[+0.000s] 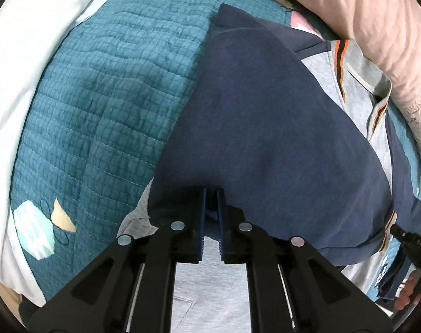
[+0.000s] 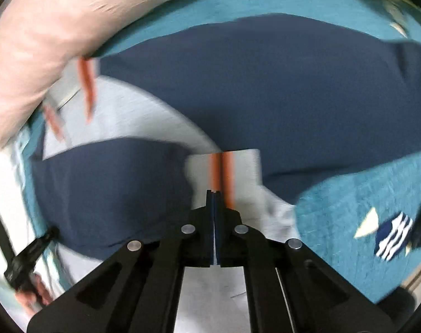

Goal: Fold large clothes
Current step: 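Grasp the striped cuff with the right tool while the left tool pins the jacket side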

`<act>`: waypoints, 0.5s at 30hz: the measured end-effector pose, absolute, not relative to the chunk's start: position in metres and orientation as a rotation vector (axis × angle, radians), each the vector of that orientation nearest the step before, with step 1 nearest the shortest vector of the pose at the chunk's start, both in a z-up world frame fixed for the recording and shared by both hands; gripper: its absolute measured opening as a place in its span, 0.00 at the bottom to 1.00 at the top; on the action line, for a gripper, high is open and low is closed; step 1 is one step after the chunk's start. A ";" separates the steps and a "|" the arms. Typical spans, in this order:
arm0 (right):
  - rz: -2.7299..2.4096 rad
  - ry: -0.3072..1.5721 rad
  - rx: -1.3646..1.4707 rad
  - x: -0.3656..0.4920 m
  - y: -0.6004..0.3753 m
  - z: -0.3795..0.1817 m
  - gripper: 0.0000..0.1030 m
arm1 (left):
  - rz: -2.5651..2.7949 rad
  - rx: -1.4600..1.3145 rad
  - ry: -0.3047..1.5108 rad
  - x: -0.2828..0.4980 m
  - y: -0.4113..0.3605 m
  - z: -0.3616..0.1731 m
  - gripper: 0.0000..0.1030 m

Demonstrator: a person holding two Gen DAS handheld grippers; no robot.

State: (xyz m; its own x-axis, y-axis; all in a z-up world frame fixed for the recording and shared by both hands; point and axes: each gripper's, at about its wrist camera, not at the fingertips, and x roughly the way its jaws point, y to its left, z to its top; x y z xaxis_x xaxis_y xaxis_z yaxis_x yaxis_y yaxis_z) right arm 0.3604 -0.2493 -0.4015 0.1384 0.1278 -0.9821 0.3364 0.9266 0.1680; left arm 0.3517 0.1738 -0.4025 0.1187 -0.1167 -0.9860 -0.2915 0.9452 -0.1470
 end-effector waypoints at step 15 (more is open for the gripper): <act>-0.176 1.486 0.398 0.373 -0.254 -0.414 0.55 | 0.123 -0.370 1.461 0.352 0.173 -0.404 0.08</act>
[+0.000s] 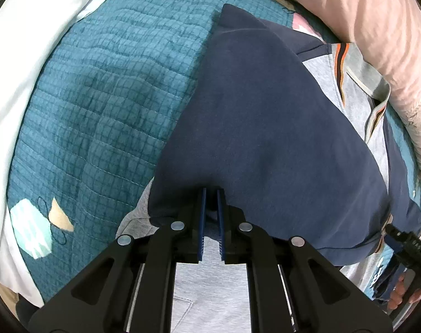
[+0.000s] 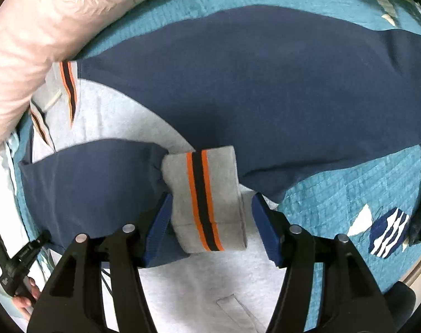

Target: Fold large clothes

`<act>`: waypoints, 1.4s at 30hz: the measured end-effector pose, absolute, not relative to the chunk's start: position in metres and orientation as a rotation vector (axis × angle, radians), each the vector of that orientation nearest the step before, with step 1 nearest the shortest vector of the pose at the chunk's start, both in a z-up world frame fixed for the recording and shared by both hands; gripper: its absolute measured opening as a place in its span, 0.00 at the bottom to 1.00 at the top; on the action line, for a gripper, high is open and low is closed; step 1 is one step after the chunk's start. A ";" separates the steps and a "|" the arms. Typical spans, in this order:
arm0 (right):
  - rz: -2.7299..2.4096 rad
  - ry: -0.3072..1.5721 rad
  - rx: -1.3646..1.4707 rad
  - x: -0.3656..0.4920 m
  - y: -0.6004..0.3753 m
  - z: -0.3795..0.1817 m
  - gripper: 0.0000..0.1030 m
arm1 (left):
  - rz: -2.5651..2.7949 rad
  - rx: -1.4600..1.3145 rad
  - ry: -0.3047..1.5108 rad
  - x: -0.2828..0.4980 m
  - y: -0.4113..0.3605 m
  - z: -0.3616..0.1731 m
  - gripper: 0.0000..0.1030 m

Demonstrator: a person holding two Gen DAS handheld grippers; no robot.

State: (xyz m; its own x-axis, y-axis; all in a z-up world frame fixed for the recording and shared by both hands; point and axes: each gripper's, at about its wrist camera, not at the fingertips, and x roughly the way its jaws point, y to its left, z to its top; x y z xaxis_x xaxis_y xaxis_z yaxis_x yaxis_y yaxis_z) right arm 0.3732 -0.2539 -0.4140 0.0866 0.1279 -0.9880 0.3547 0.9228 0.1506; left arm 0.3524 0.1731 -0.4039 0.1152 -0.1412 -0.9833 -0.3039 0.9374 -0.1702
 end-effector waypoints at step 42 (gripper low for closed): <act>0.173 1.291 0.369 0.376 -0.155 -0.347 0.01 | -0.101 -0.276 1.383 0.368 0.124 -0.344 0.08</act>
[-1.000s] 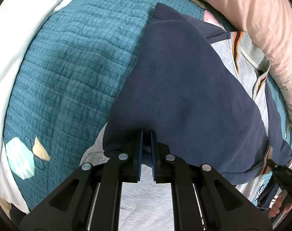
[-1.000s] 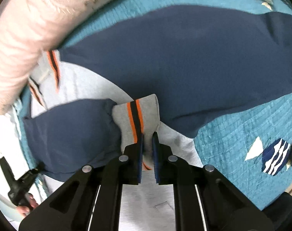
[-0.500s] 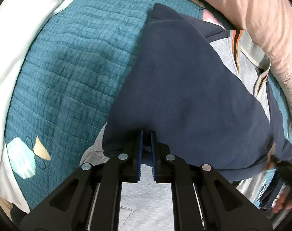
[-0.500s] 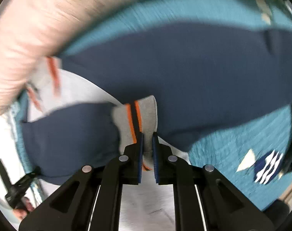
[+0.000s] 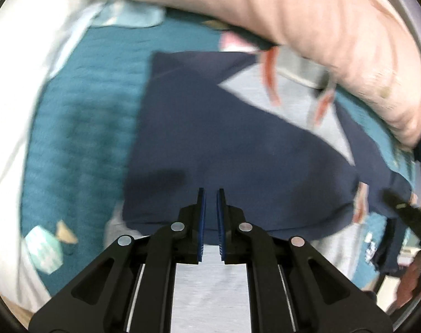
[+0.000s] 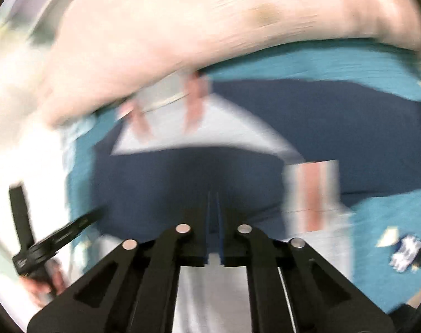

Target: Fold large clothes

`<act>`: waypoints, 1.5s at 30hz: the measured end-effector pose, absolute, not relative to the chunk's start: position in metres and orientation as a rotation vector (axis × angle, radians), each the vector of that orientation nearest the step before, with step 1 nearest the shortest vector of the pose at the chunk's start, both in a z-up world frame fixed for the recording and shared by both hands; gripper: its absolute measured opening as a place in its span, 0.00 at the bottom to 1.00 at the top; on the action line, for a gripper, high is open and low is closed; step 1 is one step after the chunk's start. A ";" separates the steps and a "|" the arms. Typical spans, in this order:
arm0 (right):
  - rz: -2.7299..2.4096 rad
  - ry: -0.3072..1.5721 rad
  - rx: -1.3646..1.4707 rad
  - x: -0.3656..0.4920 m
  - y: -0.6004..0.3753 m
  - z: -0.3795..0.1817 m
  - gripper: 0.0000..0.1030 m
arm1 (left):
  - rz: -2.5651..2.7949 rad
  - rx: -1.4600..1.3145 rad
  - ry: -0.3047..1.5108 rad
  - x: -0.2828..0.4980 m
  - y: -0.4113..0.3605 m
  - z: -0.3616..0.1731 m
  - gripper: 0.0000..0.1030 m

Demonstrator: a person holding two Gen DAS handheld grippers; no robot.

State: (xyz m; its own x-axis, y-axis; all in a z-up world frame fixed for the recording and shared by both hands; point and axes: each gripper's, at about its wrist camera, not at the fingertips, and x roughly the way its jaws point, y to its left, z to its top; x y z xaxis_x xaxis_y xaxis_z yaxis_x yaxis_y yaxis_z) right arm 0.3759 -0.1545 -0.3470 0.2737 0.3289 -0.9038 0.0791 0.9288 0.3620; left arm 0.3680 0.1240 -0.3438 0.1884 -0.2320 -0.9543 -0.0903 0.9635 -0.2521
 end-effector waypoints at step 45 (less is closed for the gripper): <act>0.166 1.462 0.261 0.454 -0.043 -0.457 0.00 | -0.138 -0.240 1.447 0.458 0.099 -0.405 0.00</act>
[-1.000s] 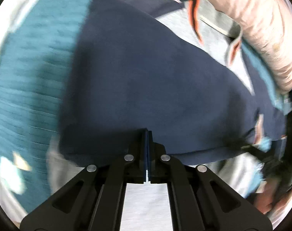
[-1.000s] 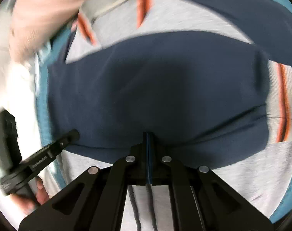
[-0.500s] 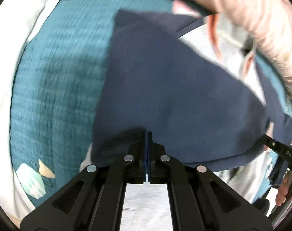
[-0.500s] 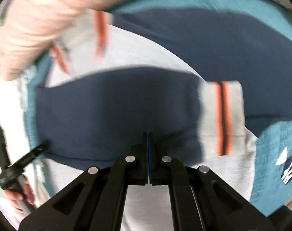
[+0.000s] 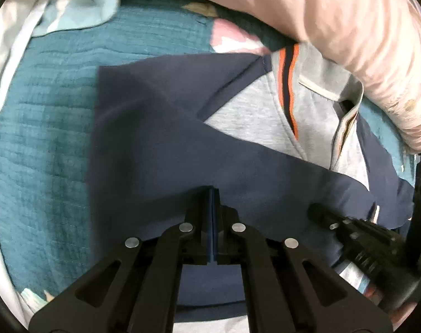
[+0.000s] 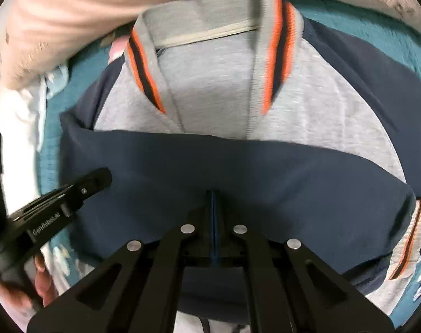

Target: Fold large clothes

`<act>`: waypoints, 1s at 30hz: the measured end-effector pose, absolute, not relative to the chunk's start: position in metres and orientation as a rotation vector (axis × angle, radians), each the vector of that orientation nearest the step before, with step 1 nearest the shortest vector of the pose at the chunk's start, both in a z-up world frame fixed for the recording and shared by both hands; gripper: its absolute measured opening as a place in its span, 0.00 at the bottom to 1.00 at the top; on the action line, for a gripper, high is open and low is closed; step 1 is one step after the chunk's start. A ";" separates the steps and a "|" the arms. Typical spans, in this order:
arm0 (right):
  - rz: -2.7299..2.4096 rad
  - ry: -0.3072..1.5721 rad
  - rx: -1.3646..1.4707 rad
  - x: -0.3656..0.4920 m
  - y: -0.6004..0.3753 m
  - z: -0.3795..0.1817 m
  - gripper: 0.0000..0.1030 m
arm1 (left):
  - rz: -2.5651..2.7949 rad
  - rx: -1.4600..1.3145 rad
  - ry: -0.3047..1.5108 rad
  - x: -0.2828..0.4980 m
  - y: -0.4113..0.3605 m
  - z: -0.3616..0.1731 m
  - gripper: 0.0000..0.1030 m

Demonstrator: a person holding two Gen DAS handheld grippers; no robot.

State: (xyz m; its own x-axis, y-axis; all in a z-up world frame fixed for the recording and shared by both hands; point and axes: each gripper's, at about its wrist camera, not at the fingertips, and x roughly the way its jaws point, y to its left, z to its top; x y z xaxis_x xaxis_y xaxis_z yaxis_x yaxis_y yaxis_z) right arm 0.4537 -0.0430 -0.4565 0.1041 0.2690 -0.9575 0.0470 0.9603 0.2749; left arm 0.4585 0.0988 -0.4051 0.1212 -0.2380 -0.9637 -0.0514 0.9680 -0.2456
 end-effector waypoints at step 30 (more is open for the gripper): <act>-0.149 1.238 0.461 0.331 -0.312 -0.373 0.26 | -0.287 -0.218 1.378 0.387 0.001 -0.334 0.01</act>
